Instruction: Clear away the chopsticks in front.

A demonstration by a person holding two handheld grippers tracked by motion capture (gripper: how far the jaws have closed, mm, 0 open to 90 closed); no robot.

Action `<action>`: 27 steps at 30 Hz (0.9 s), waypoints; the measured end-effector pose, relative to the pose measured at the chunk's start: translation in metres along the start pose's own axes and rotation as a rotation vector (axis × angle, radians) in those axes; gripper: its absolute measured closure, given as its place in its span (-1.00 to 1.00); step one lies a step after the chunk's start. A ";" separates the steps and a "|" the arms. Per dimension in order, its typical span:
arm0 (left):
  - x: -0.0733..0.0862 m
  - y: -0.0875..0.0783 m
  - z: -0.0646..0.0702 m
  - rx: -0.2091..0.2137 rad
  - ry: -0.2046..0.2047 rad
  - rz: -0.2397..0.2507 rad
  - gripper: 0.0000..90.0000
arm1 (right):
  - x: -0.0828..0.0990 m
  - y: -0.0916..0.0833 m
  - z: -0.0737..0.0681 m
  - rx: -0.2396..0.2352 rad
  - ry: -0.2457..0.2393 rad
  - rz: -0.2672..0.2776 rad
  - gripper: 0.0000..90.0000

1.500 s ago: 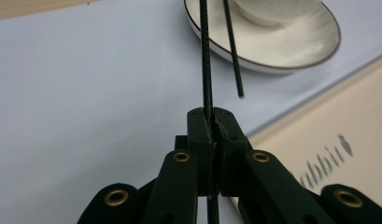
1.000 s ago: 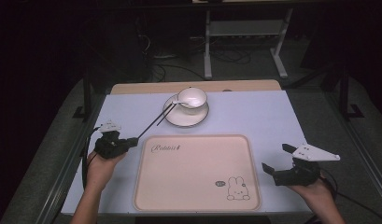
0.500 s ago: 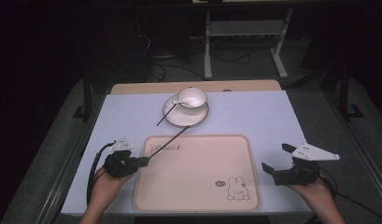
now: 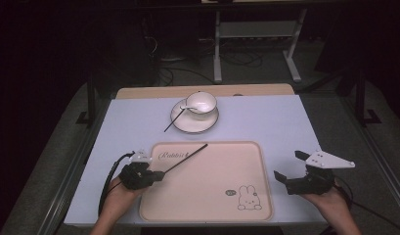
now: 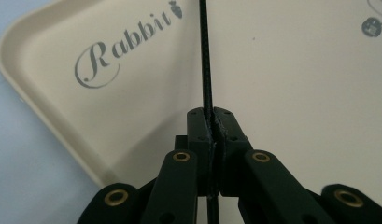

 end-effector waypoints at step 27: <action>-0.005 0.001 -0.008 0.014 -0.037 0.000 0.14 | -0.001 0.001 -0.001 0.001 0.001 0.001 -1.00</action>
Point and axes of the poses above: each handheld gripper's, and its own axes: y roughly forward along the jaws, x roughly out of its underside, z roughly to its right, the point moved 5 cm from there along y, roughly forward along the jaws, and after that the axes turned 10 degrees about z, right-handed, at the moved point
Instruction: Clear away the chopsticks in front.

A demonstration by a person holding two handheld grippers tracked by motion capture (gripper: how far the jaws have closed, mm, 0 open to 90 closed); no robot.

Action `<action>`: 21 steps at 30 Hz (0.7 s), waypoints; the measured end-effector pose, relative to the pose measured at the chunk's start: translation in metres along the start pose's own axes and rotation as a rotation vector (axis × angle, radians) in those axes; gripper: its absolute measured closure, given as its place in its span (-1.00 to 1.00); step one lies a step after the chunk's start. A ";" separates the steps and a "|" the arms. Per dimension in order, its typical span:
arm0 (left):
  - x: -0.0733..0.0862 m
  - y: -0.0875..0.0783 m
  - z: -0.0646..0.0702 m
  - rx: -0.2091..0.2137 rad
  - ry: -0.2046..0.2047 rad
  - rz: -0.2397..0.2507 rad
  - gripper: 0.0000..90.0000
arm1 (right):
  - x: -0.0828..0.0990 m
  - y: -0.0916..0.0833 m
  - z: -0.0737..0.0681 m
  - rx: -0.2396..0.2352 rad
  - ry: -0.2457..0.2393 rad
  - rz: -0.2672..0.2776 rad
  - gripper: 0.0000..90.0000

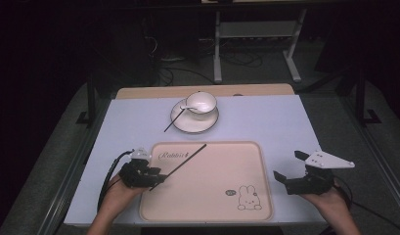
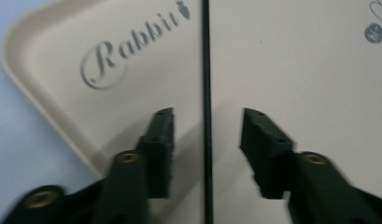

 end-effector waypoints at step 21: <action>-0.119 0.037 -0.066 -0.106 0.129 0.087 -0.70 | -0.001 0.000 -0.001 -0.007 0.010 0.005 -1.00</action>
Point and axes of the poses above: each handheld gripper's, and its own axes: y roughly forward along the jaws, x roughly out of its underside, z roughly to its right, the point moved 5 cm from there along y, roughly forward along the jaws, and after that the axes turned 10 degrees about z, right-handed, at the moved point
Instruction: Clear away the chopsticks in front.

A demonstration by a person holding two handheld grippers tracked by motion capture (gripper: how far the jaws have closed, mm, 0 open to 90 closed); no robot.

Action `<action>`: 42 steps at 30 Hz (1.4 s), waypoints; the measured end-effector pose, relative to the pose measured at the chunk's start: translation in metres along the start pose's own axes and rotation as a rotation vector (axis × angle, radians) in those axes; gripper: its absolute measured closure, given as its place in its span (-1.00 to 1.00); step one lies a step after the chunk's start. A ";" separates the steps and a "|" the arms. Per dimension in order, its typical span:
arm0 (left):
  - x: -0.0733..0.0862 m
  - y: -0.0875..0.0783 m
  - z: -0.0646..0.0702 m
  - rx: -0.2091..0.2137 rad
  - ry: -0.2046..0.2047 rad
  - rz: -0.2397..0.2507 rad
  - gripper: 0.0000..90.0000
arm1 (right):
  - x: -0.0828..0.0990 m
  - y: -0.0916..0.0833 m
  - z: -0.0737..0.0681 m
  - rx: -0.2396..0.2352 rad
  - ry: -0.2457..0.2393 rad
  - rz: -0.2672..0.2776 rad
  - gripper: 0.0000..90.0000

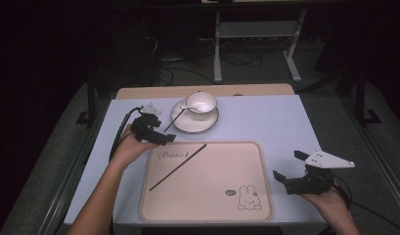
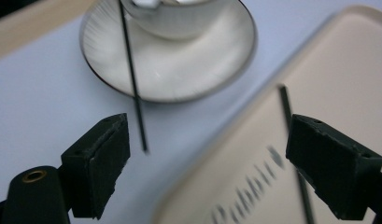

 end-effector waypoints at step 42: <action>-0.005 0.105 -0.051 -0.127 -0.090 -0.065 0.83 | 0.000 -0.002 0.005 0.002 0.010 0.013 -1.00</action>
Point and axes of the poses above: each handheld gripper's, and its own axes: y roughly forward along the jaws, x roughly out of its underside, z roughly to its right, the point moved 5 cm from there along y, roughly forward along the jaws, and after that the axes turned 10 degrees about z, right-handed, at the moved point
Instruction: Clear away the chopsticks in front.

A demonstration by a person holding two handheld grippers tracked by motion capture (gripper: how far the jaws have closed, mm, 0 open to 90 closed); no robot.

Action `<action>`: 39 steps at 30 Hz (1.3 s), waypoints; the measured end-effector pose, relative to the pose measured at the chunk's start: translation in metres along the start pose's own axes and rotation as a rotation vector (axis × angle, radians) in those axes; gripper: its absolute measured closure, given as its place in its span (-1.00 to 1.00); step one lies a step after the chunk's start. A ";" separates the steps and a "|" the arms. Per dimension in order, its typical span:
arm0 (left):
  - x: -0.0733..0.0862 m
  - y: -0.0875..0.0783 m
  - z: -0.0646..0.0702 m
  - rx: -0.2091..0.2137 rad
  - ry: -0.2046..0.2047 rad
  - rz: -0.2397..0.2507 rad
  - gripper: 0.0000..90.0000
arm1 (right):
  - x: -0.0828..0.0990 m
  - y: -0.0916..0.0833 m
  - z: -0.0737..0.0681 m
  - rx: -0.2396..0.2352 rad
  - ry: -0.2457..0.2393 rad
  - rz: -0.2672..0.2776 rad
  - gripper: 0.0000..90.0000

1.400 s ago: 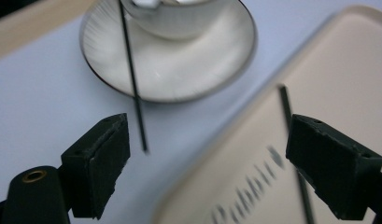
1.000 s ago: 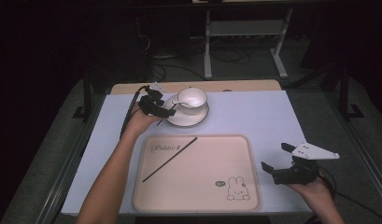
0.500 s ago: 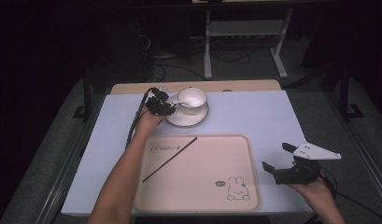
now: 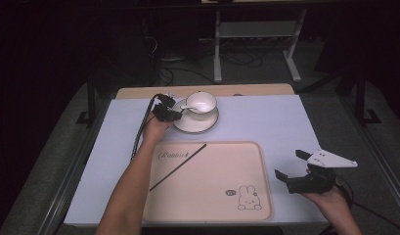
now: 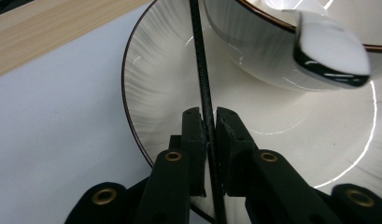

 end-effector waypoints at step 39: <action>0.064 -0.138 -0.004 -0.010 -0.130 0.065 0.91 | 0.000 0.000 -0.001 0.005 -0.004 -0.001 -1.00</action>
Point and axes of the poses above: each handheld gripper's, and its own axes: y roughly forward along the jaws, x roughly out of its underside, z roughly to its right, the point moved 5 cm from there along y, roughly forward along the jaws, and after that the axes turned 10 degrees about z, right-handed, at the moved point
